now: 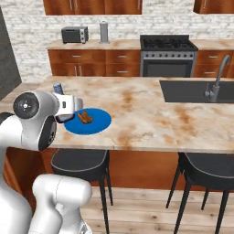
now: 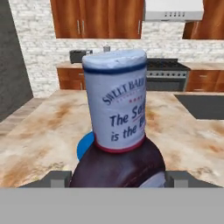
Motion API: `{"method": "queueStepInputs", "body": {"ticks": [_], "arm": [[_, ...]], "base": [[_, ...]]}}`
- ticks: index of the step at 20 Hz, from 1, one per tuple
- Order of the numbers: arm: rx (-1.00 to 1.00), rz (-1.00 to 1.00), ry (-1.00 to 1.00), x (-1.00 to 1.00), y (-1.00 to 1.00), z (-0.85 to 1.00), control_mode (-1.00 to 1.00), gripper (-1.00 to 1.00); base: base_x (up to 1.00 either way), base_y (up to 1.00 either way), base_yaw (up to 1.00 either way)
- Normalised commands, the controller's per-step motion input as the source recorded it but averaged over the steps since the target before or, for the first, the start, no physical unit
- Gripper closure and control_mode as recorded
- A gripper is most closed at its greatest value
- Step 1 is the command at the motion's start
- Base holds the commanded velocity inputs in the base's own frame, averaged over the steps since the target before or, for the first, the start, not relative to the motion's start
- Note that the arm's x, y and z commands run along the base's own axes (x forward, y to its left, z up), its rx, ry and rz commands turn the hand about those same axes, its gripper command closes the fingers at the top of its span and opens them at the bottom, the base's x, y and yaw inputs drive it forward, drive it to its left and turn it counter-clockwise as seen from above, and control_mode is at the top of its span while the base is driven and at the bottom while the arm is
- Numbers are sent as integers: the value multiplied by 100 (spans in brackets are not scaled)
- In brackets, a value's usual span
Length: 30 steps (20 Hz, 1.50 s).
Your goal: Move the hot dog bun to the plate on the dining table and place the condiment next to that plate. Then navigate to the fridge and take the sausage and place it on the plate as well.
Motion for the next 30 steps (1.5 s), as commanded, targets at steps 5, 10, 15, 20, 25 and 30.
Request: {"method": "queueStepInputs", "body": {"ticks": [5, 10, 15, 20, 25, 30], "arm": [[2, 37, 0, 57, -72, -16, -100, 100], [1, 41, 1, 92, -77, -19, -100, 100], [0, 36, 11, 98, -53, -59, -100, 100], [0, 29, 13, 100, -25, -76, -100, 100], [-1, 23, 7, 97, 4, -76, -100, 100], [-3, 10, 0, 71, 0, -77, -100, 100]], "base": [[0, 0, 0], [0, 0, 0], [0, 0, 0], [0, 0, 0], [0, 0, 0], [0, 0, 0]]}}
